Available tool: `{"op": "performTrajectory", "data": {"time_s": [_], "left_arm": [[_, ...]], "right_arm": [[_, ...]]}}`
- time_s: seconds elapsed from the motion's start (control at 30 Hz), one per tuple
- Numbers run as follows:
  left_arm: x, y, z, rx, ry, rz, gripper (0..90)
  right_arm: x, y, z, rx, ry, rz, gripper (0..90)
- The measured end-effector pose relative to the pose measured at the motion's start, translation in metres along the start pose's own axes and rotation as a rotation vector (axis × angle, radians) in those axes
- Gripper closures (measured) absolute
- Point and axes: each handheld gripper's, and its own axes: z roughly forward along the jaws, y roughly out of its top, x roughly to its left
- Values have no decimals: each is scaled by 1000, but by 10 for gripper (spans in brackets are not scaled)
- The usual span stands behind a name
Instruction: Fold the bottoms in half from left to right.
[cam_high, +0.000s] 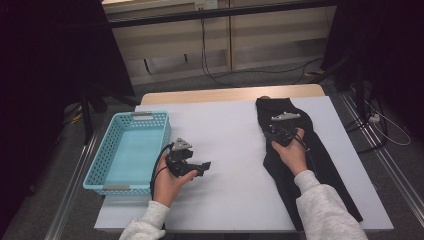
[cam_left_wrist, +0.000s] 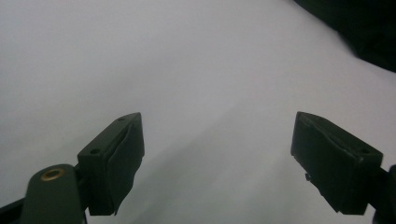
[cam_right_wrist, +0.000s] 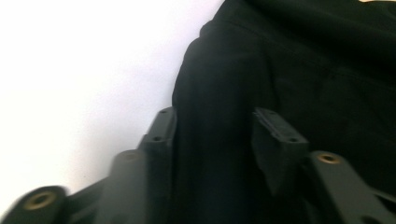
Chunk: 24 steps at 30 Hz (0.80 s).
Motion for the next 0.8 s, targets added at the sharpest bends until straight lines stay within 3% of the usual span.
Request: {"op": "performTrajectory", "data": {"time_s": [0.3, 0.6, 0.8], "left_arm": [[0, 1, 1, 0, 2, -6, 172], [-1, -2, 0, 11, -3, -3, 173], [0, -4, 2, 17, 0, 2, 173]], "right_arm": [[-8, -1, -1, -8, -20, 4, 829], [-11, 0, -2, -26, 40, 31, 855], [1, 3, -3, -24, 91, -3, 858]]}}
